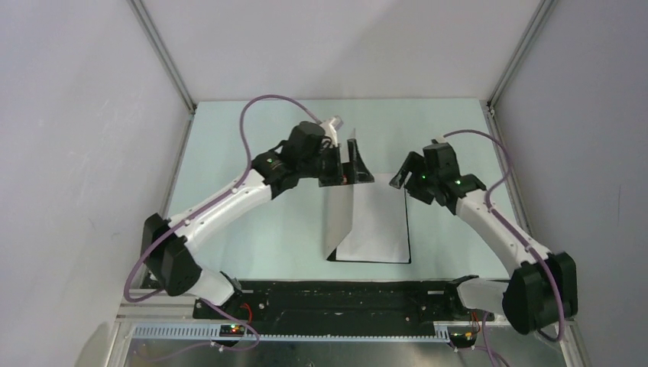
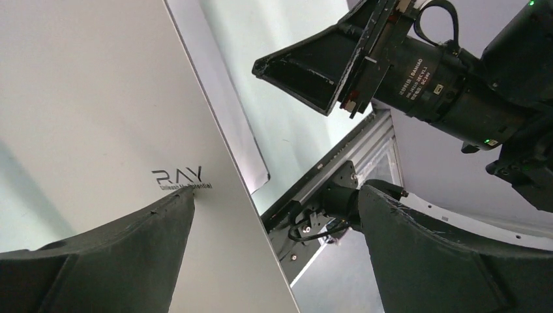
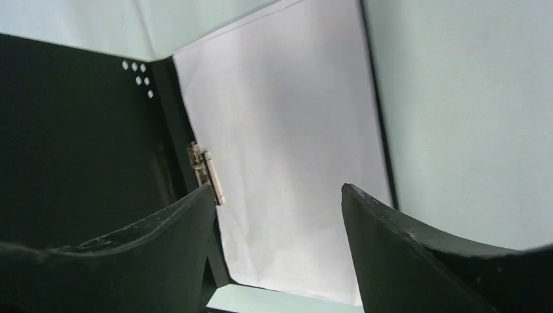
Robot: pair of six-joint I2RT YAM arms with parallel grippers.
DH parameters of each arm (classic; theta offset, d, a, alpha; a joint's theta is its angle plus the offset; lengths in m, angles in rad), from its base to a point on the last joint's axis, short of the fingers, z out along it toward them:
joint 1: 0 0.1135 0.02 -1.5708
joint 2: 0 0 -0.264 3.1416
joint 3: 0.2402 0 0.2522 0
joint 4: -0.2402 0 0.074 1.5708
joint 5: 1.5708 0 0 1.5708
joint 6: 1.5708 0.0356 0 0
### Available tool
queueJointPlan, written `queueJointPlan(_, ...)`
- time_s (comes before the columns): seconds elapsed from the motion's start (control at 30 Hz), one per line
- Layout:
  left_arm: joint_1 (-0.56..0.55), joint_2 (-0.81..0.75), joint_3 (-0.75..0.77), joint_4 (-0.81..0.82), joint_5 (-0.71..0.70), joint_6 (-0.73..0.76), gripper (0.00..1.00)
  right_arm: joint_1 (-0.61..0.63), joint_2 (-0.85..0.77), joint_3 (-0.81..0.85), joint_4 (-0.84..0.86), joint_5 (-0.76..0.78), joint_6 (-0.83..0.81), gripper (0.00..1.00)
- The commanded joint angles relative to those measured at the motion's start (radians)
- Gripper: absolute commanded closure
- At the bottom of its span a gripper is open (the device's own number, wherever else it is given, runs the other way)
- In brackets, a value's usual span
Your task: Put the files into the folder
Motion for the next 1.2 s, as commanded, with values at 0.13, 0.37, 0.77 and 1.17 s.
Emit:
queueJointPlan(0.13, -0.104, 0.119, 0.189, 0.021, 0.006, 0.018, 0.0, -0.111, -0.157, -0.058, -0.099, 0.07, -0.042, 0.18)
queueJointPlan(0.37, -0.11, 0.12, 0.223, 0.021, 0.007, 0.043, 0.0, -0.176, -0.158, -0.105, -0.075, 0.043, -0.032, 0.16)
queueJointPlan(0.77, -0.073, 0.016, 0.12, 0.019, -0.072, 0.096, 0.0, -0.184, -0.109, -0.146, -0.025, -0.013, -0.037, 0.15)
queueJointPlan(1.17, 0.055, -0.291, -0.201, -0.022, -0.412, 0.211, 0.0, 0.061, -0.069, -0.145, 0.092, 0.026, -0.019, 0.11)
